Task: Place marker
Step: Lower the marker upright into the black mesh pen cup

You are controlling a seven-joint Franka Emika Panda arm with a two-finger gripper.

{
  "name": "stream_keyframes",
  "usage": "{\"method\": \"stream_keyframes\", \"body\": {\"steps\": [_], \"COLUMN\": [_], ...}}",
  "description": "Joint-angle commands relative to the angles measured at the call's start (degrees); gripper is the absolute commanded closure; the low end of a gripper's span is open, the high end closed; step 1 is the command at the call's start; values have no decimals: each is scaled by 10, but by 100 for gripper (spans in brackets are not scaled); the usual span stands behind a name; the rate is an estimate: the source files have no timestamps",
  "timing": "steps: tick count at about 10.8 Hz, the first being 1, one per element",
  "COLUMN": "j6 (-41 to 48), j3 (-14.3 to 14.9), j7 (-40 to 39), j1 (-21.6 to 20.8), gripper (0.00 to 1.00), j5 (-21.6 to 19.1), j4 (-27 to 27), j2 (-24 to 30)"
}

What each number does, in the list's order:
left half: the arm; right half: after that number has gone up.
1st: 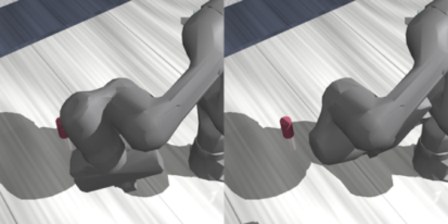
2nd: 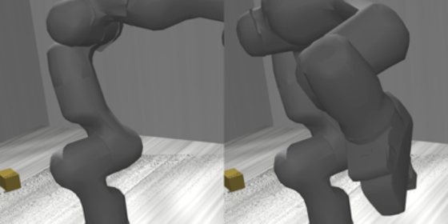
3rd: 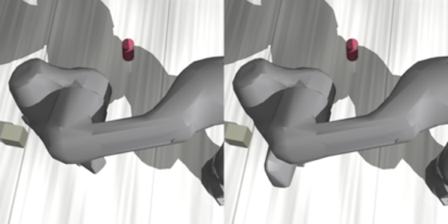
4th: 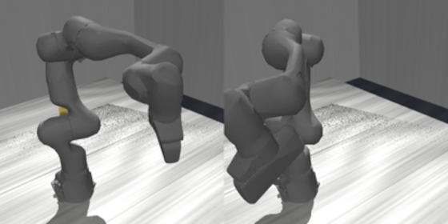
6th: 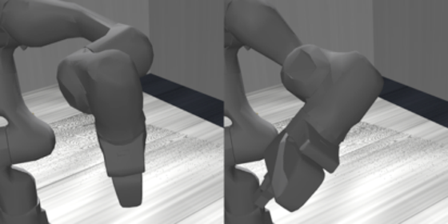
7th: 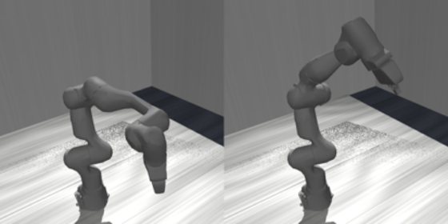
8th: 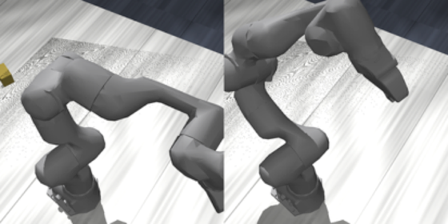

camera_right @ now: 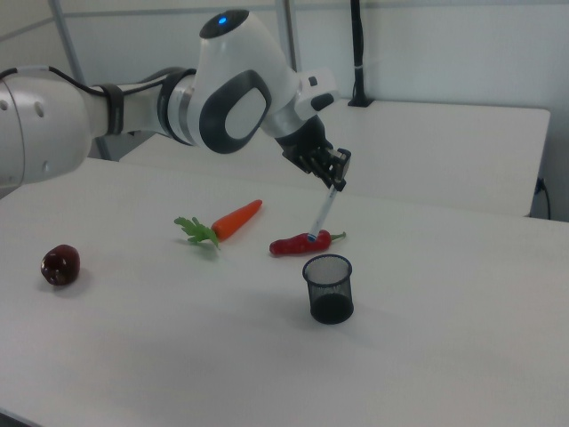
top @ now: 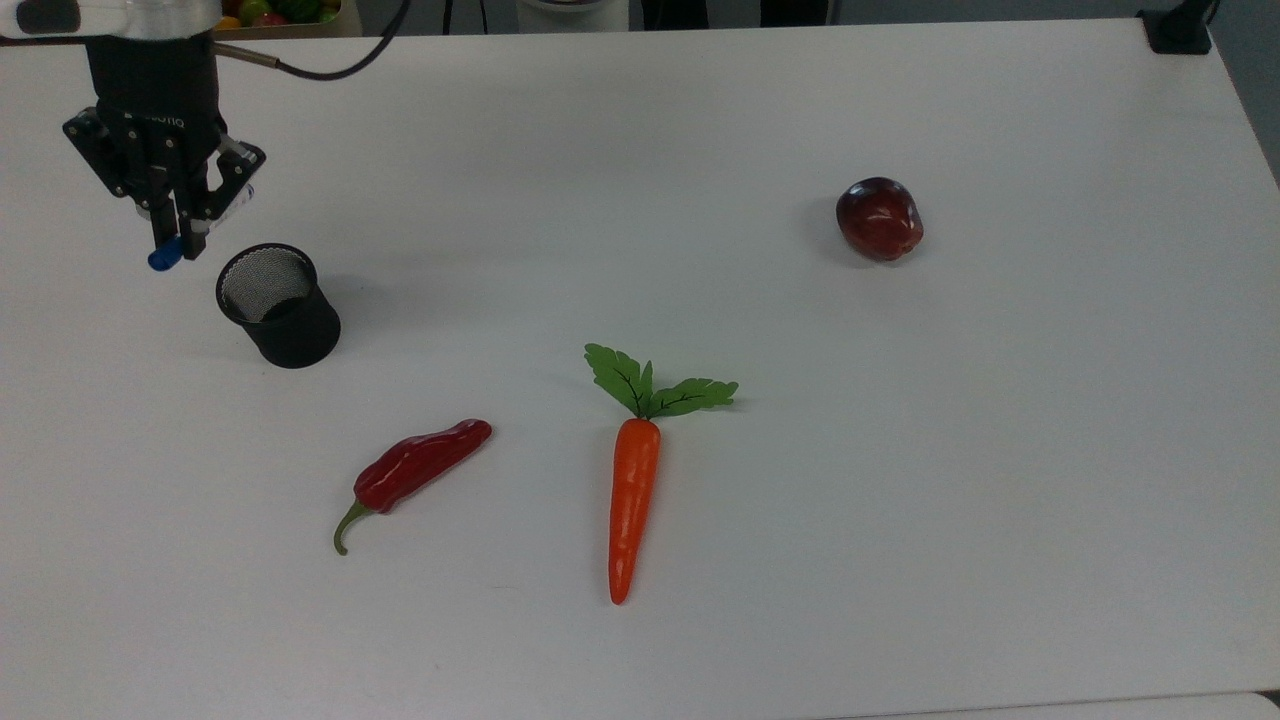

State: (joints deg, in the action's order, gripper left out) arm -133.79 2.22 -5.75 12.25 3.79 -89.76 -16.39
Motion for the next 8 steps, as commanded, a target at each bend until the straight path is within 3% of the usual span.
{"method": "stream_keyframes", "body": {"steps": [1,5,8], "j6": [-76,-96,-133], "j3": [5,5,4], "j7": [68,193,211], "j1": [-5,-6,-5], "gripper": [92,92,91], "j5": [14,117,124], "j4": [-48,-73,-73], "j2": [7,-16,-43]}}
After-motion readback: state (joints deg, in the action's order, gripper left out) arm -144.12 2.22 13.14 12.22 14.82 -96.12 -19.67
